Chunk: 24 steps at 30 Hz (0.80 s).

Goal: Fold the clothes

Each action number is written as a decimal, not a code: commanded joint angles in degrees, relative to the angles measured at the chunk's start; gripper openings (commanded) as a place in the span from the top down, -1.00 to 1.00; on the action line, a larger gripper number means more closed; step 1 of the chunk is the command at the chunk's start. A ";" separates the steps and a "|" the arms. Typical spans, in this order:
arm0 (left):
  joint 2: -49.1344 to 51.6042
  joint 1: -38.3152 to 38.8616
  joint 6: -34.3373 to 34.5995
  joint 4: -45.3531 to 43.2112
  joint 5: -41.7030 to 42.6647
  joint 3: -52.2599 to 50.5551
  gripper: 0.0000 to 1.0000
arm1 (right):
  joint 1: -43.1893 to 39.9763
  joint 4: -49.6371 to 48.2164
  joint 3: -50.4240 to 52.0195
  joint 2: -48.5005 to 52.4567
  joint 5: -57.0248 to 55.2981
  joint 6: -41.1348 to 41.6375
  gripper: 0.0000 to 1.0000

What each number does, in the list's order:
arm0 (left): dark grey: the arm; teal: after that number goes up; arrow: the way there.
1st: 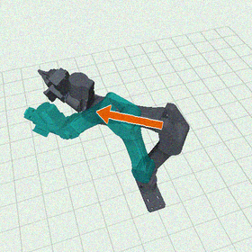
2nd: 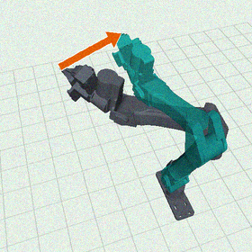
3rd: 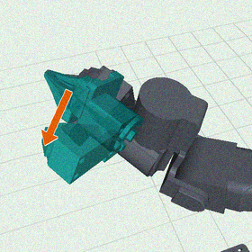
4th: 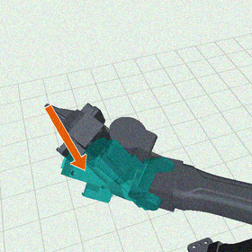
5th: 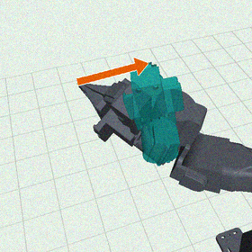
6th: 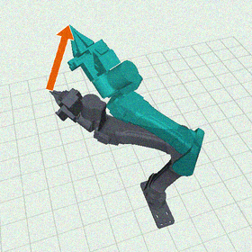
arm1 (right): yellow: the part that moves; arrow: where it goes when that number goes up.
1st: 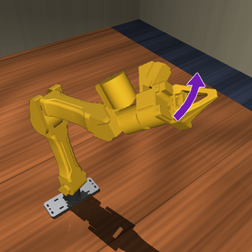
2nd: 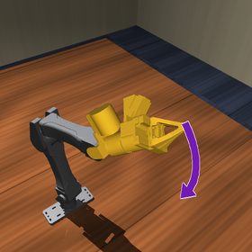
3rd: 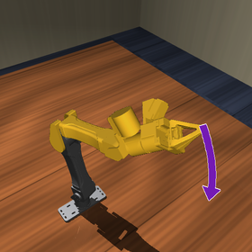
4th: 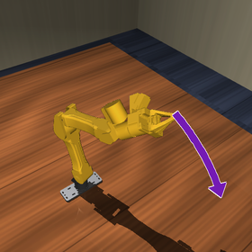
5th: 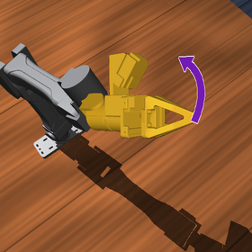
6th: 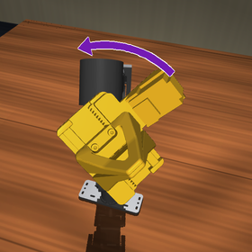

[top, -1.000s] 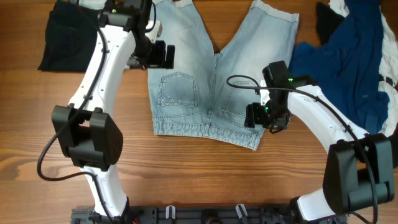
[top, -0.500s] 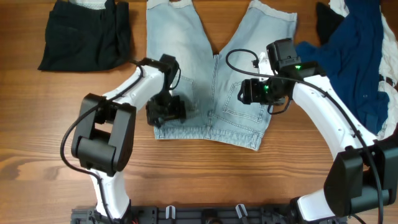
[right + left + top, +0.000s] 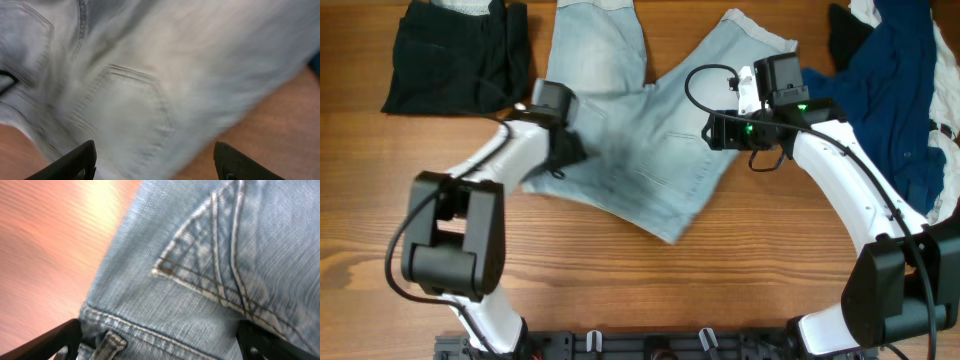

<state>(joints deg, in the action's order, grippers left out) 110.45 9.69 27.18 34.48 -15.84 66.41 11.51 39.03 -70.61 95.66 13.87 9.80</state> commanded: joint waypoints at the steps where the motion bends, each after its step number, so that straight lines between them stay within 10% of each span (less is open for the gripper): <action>1: 7.13 -8.28 -10.19 -6.88 -18.93 -4.33 -1.00 | -0.24 -3.02 -1.07 -0.98 -4.28 -0.61 -0.51; 6: 4.59 -7.08 -17.99 0.98 -17.35 2.86 -1.00 | -0.96 -5.40 -1.07 -0.17 -7.65 4.24 -0.52; 14: -7.63 3.45 -17.97 15.06 15.28 8.55 -1.00 | -2.47 -8.41 -1.07 6.58 -7.43 6.93 -0.51; 24: -9.51 16.39 -18.01 22.64 27.89 5.11 -1.00 | -4.09 -22.56 -1.07 15.04 -7.45 8.83 -0.32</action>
<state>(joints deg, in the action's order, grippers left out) 100.82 21.76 10.11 57.82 8.01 73.97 8.32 18.22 -70.70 108.38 7.18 17.47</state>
